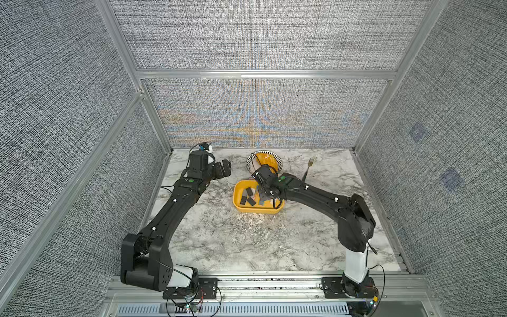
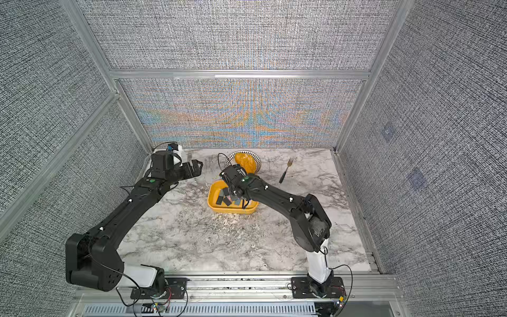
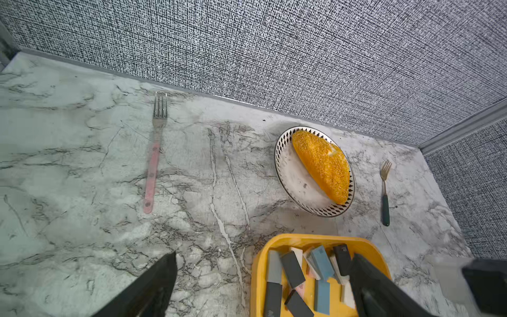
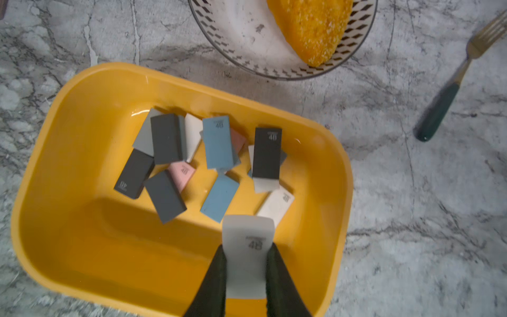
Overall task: Put the eraser in the storage box
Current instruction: Place the eraser in the storage box.
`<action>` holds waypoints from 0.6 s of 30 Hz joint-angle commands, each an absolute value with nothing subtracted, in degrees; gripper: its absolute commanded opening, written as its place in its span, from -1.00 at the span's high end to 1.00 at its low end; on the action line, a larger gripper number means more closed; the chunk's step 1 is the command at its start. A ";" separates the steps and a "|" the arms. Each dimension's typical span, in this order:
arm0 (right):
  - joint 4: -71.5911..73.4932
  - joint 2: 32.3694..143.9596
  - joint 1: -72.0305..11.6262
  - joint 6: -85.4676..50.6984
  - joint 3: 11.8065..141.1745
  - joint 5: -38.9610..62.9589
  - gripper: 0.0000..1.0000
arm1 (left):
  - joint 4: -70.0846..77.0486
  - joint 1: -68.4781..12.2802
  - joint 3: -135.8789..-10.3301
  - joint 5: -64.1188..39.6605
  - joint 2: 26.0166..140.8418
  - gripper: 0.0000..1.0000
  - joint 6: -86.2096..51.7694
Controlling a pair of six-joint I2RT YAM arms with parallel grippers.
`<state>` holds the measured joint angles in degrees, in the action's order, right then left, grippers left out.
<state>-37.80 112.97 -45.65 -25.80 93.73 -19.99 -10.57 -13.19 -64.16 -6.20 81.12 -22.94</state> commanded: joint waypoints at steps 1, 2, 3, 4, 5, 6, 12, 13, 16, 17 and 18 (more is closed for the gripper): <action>-34.11 115.00 -44.61 -20.64 95.63 -16.88 0.56 | -10.72 -13.16 -64.52 -4.63 81.67 -1.00 -22.44; -33.62 115.70 -44.48 -20.28 96.16 -16.32 0.56 | -10.71 -13.10 -64.43 -4.19 81.81 -1.00 -22.48; -33.29 116.22 -44.42 -19.97 96.55 -15.87 0.55 | -10.64 -13.10 -64.37 -3.97 81.96 -1.00 -22.50; -32.90 116.92 -44.24 -19.69 96.99 -15.20 0.56 | -10.57 -13.07 -64.39 -3.87 82.08 -1.00 -22.50; -32.56 117.51 -43.98 -19.44 97.35 -14.63 0.56 | -10.55 -13.10 -64.40 -3.78 82.30 -1.00 -22.47; -32.15 117.94 -43.80 -19.21 97.59 -13.98 0.55 | -10.46 -13.10 -64.40 -3.78 82.47 -1.00 -22.52; -31.21 120.80 -42.06 -18.05 99.76 -11.02 0.55 | -10.62 -13.10 -64.72 -3.78 83.56 -1.00 -22.46; -31.13 121.36 -41.82 -17.95 100.14 -10.75 0.55 | -10.63 -13.10 -64.76 -3.83 83.74 -1.00 -22.46; -31.26 122.78 -41.29 -17.76 100.94 -9.90 0.55 | -10.72 -13.10 -64.78 -3.87 83.76 -1.00 -22.40; -31.13 123.20 -41.12 -17.71 101.15 -9.51 0.55 | -10.72 -13.10 -64.84 -3.85 83.76 -1.00 -22.36; -31.01 123.50 -41.02 -17.75 101.24 -9.36 0.55 | -10.72 -13.14 -64.78 -3.78 83.74 -1.00 -22.35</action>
